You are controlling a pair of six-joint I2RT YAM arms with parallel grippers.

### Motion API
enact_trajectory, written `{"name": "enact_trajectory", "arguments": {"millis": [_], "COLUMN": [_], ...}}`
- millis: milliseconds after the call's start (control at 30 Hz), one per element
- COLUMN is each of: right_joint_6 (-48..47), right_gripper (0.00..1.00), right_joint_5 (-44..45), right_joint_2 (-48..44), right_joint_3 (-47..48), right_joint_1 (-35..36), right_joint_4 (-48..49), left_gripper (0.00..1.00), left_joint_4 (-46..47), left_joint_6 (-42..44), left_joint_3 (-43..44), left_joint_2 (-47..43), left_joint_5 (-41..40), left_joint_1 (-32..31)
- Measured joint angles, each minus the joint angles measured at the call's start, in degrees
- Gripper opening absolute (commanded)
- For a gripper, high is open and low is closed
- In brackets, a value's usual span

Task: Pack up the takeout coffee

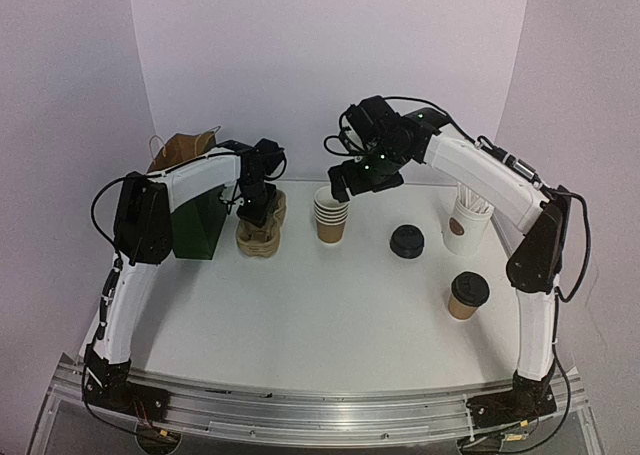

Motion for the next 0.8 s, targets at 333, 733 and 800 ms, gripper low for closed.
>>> {"name": "enact_trajectory", "arguments": {"millis": [333, 733, 800], "right_joint_6": [0.70, 1.55, 1.65], "right_gripper": [0.98, 0.98, 0.98], "right_joint_5": [-0.14, -0.36, -0.42], "right_joint_2": [0.00, 0.00, 0.00], "right_joint_3": [0.00, 0.00, 0.00], "right_joint_1": [0.00, 0.00, 0.00], "right_joint_4": [-0.26, -0.31, -0.31], "left_gripper": [0.35, 0.26, 0.26], "left_joint_4": [2.14, 2.46, 2.45], "left_joint_6": [0.26, 1.14, 1.30], "left_joint_3": [-0.44, -0.48, -0.48], "left_joint_2": [0.00, 0.33, 0.33], "left_joint_5": [0.28, 0.55, 0.58], "left_joint_1": [0.63, 0.98, 1.00]}}
